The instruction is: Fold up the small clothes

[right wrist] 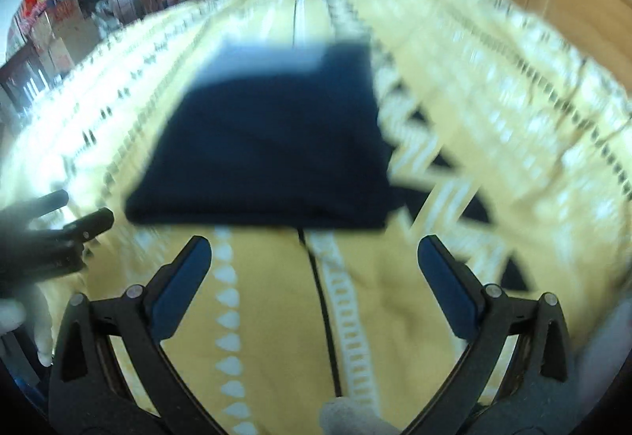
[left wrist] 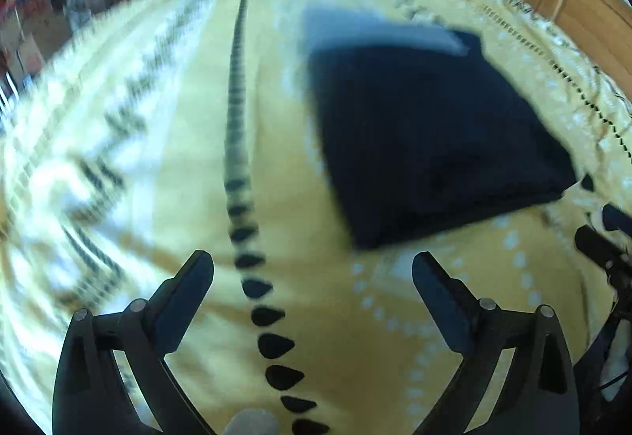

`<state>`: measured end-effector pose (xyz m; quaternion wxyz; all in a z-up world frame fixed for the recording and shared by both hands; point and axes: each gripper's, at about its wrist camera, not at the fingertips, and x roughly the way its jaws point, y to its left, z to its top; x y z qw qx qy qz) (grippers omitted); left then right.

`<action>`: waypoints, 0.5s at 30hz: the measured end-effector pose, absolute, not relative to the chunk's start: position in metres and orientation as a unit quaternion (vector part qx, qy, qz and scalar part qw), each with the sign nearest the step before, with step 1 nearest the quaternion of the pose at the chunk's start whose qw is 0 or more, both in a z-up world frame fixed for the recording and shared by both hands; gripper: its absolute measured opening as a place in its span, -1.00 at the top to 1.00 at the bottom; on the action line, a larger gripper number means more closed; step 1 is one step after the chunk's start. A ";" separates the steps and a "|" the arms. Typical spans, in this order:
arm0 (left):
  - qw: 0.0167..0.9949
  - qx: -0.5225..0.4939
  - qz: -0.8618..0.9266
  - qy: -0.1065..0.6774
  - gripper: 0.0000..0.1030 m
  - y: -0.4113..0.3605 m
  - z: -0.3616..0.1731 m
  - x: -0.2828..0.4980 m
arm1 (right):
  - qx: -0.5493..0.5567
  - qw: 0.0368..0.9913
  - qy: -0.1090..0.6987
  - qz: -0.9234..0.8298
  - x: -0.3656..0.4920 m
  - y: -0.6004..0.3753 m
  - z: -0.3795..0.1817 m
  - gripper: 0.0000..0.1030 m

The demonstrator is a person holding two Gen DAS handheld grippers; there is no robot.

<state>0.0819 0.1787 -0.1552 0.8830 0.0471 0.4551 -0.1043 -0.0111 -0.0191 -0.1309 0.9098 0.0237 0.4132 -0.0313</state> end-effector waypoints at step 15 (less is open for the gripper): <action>0.970 0.056 -0.077 0.222 -1.00 0.163 0.068 0.022 | 0.030 0.945 0.323 -0.040 -0.033 0.005 0.022 -1.00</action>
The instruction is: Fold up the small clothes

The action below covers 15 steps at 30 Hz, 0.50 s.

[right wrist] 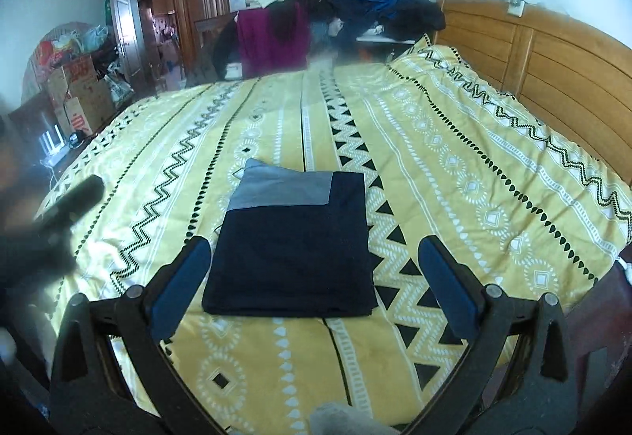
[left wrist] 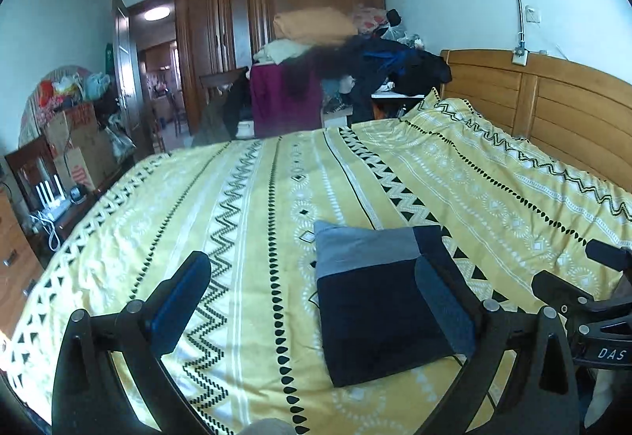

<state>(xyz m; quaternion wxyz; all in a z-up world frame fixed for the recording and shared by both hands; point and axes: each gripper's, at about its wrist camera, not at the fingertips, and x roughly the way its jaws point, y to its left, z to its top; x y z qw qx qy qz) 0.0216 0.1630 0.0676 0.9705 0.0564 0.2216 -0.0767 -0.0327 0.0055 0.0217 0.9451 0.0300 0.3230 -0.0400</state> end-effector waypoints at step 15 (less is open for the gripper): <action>0.966 0.056 -0.079 0.239 -1.00 0.151 0.074 -0.002 | 0.035 0.937 0.345 -0.039 -0.045 0.009 0.025 -0.99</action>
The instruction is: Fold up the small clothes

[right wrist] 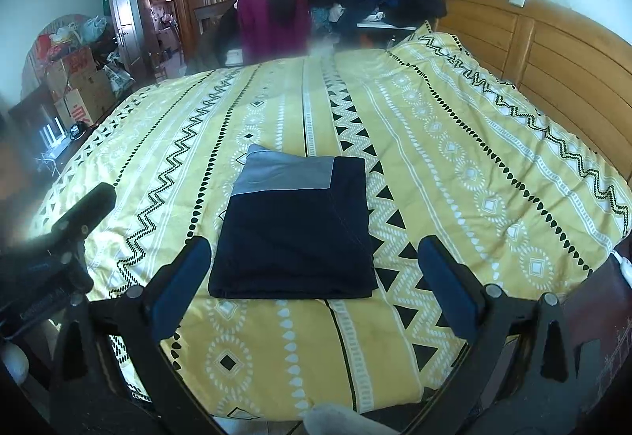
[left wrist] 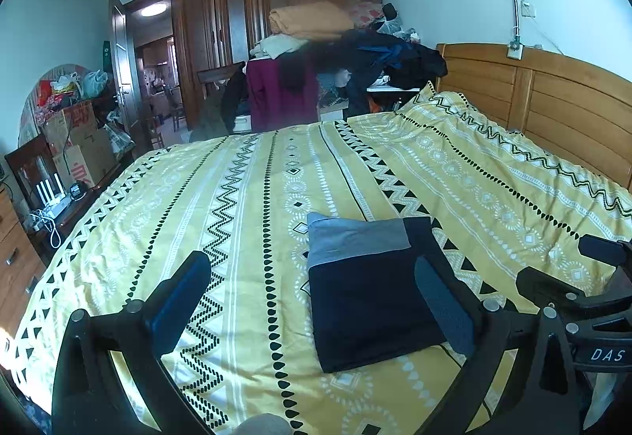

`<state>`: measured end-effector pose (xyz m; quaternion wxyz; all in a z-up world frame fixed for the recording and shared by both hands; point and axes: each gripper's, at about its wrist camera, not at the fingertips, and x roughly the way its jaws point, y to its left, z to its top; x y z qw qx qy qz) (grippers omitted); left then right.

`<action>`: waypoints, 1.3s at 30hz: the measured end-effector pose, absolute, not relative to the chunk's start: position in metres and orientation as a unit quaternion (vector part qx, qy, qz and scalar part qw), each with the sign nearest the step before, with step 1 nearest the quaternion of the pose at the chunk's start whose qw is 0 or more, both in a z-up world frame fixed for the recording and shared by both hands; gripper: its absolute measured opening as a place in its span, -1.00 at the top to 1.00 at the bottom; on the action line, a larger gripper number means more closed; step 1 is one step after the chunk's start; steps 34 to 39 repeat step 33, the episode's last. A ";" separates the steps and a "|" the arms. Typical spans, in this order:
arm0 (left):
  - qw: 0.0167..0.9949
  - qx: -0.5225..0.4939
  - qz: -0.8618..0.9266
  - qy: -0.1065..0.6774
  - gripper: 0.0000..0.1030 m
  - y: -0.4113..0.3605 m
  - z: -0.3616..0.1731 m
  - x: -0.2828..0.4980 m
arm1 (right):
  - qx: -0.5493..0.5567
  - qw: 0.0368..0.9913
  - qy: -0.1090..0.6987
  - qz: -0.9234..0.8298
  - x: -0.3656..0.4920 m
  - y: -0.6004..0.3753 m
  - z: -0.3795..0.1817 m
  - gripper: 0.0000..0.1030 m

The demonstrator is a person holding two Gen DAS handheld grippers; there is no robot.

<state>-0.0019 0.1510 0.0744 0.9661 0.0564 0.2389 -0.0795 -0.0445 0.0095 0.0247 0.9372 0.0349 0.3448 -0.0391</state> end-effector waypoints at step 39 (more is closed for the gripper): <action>0.960 0.077 -0.096 0.250 -1.00 0.143 0.068 0.000 | 0.021 0.939 0.341 -0.041 -0.040 0.004 0.021 -0.96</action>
